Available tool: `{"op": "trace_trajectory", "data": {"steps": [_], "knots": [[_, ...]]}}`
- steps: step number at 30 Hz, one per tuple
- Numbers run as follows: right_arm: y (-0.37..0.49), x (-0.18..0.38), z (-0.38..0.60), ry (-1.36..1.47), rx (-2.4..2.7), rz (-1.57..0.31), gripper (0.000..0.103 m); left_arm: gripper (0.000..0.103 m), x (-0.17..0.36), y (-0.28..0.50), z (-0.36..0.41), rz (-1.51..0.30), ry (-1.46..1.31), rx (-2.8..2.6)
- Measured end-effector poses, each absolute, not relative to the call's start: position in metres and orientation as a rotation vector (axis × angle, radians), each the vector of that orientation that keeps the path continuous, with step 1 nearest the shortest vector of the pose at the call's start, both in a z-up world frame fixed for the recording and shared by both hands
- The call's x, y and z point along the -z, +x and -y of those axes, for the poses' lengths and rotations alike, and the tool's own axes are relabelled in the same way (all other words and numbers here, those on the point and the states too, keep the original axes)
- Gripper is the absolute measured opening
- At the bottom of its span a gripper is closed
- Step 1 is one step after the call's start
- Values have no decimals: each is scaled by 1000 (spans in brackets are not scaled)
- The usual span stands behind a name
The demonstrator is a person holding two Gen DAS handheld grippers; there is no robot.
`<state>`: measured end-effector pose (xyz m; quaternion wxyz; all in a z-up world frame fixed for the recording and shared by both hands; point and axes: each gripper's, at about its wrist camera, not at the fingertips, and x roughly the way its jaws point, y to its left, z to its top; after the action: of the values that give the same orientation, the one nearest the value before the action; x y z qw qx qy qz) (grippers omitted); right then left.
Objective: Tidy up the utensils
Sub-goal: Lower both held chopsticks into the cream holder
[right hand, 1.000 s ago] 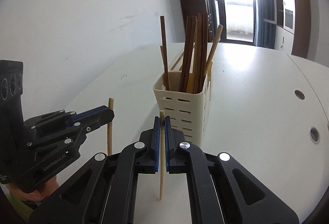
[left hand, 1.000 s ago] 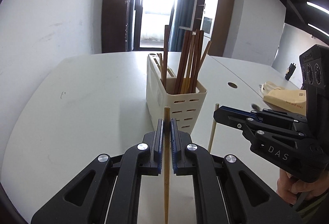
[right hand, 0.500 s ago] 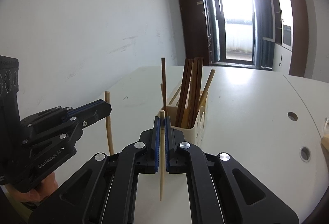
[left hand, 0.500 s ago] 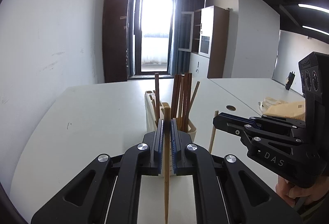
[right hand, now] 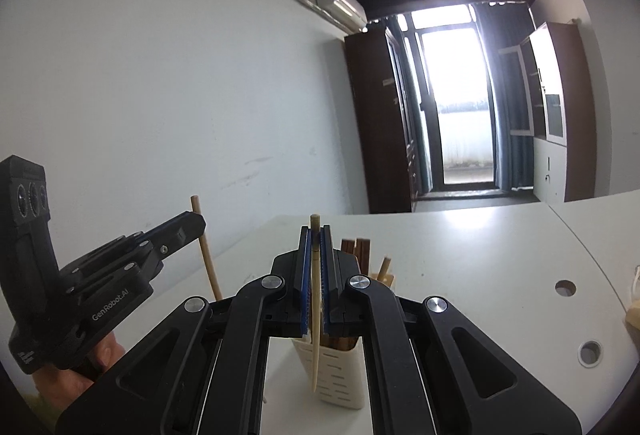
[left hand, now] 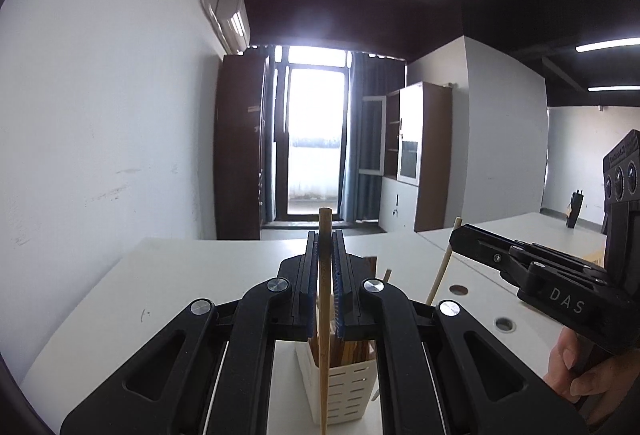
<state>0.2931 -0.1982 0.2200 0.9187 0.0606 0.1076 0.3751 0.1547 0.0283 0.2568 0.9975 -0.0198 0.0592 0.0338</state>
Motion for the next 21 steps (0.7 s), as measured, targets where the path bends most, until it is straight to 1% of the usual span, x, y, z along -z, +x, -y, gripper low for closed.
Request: {"op": "trace_trajectory", "data": {"steps": [7,12,21], "knots": [[294,-225,203,153,-773,-62,5,6,-268,151,-15,48,-27,-68],[298,-222,201,152,-775,5,5,6,-267,154,-8,125,-5,-63],[321,-214,191,112,-759,-25,5,6,-261,181,-10,125,-20,-51]]}}
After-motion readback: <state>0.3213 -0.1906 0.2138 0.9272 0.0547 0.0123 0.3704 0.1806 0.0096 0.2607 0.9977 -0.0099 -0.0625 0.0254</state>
